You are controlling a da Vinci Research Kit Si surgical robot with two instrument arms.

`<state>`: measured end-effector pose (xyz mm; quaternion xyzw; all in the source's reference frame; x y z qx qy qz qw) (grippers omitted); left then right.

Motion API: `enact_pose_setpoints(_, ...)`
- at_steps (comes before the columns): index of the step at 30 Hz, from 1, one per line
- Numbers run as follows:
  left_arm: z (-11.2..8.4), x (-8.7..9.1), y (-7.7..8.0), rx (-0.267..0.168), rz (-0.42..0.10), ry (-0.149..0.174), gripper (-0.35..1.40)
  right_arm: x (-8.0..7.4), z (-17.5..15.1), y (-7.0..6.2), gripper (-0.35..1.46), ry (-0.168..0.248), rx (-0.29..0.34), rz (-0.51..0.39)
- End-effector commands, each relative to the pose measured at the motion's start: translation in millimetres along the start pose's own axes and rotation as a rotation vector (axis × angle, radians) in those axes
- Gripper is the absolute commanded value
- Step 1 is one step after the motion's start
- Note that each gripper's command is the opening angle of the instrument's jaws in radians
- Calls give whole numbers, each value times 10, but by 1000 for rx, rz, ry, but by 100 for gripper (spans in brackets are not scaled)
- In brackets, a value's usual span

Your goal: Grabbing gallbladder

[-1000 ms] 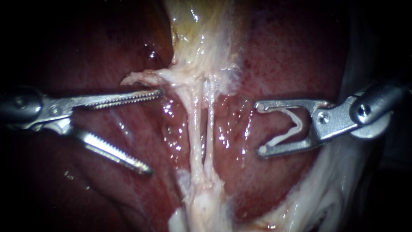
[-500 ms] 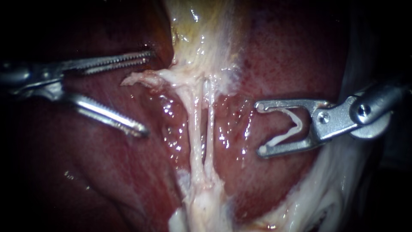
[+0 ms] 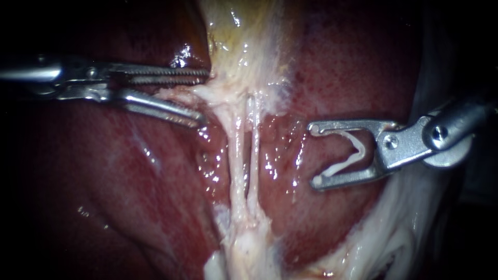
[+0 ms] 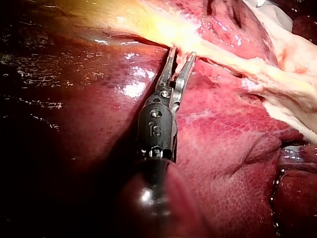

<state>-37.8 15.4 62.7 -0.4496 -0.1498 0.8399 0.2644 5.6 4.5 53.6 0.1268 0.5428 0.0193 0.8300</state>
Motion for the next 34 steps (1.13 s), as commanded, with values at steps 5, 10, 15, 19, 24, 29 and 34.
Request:
enact_pose_setpoints(5,-10,2,0,1,-42,-30,-35,0,0,0,50,0,0,0)
enact_pose_setpoints(10,-22,11,8,23,-106,-34,-35,0,0,0,50,0,0,0)
enact_pose_setpoints(15,-38,29,18,19,-128,-40,-35,0,0,0,50,0,0,0)
enact_pose_setpoints(19,-68,53,16,25,-142,-44,-35,-1,-1,-1,50,0,1,0)
enact_pose_setpoints(24,-100,74,6,48,-164,-31,-35,-1,-1,0,50,0,1,0)
enact_pose_setpoints(29,-105,71,3,61,-172,-28,-35,-1,-1,0,50,0,1,0)
enact_pose_setpoints(34,-102,70,3,69,-173,-28,-35,-1,-1,0,50,0,0,0)
